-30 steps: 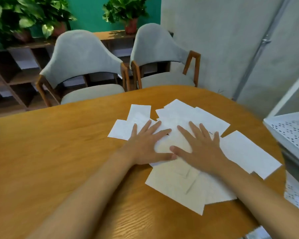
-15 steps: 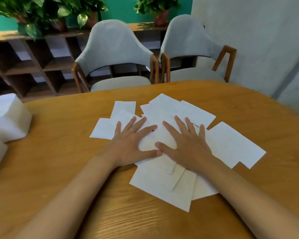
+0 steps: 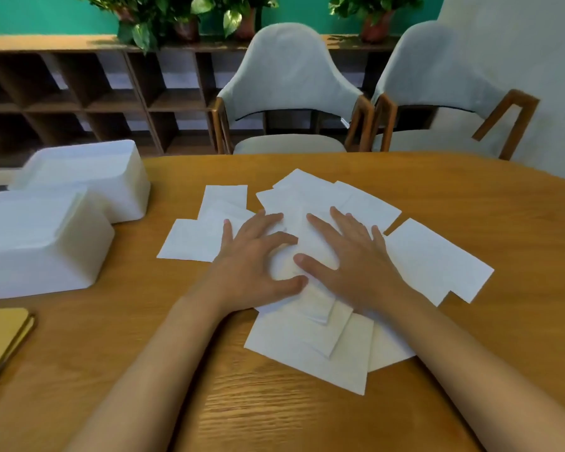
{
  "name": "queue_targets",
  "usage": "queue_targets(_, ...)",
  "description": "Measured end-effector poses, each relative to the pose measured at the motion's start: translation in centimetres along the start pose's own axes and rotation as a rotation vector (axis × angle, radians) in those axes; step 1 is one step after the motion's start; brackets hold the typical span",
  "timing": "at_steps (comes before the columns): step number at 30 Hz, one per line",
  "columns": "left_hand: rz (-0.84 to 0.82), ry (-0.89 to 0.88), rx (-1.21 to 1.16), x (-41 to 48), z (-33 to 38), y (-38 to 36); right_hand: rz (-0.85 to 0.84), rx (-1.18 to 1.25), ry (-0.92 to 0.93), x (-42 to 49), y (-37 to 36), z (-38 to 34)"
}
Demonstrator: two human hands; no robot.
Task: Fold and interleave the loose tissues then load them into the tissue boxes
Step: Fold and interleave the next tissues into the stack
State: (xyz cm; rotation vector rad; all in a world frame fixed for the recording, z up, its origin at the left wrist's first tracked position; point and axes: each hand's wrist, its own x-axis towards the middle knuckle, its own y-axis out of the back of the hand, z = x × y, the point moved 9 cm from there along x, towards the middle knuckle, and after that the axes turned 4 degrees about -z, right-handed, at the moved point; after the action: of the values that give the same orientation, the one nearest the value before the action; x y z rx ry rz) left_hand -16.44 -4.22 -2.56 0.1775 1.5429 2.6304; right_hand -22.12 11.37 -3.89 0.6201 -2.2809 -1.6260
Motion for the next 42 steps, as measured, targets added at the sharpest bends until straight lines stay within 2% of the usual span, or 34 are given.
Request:
queue_targets(3,0.058,-0.009,-0.019,-0.2,0.0,0.2,0.119,0.194,-0.022,-0.7,1.9,1.2)
queue_targets(10,0.126,0.027,-0.117,0.2,0.7,-0.2,0.161,0.265,-0.022,-1.2,2.1,2.1)
queue_targets(16,0.264,0.030,-0.175,-0.2,1.0,0.5,0.245,0.276,0.056,-1.9,3.0,1.1)
queue_targets(20,0.425,-0.027,-0.175,-0.8,1.2,2.5,0.325,0.361,0.051,-2.2,4.4,1.4)
queue_targets(23,0.348,0.076,-0.443,-0.8,0.1,2.6,0.324,0.492,0.026,-2.5,5.0,1.9)
queue_targets(25,0.291,0.114,-0.628,-0.6,-0.4,2.2,0.341,0.684,0.005,-2.9,5.3,2.4)
queue_targets(28,0.295,0.128,-0.750,-0.6,-0.7,2.4,0.336,1.001,-0.011,-3.7,5.7,2.7)
queue_targets(30,0.279,0.118,-0.741,-0.7,-0.7,2.7,0.311,1.074,-0.006,-4.0,5.7,2.7)
queue_targets(34,0.216,0.039,-0.654,-0.7,0.7,2.5,0.205,0.964,0.021,-4.0,4.8,2.0)
queue_targets(37,0.319,0.041,-0.623,-1.1,1.0,2.8,0.204,0.933,0.053,-4.0,5.1,1.6)
queue_targets(40,0.429,0.093,-0.676,-1.5,0.7,3.2,0.103,1.068,0.163,-4.3,5.0,0.7)
queue_targets(42,0.475,0.097,-0.668,-1.8,1.0,3.5,0.068,1.030,0.237,-4.7,4.8,0.0)
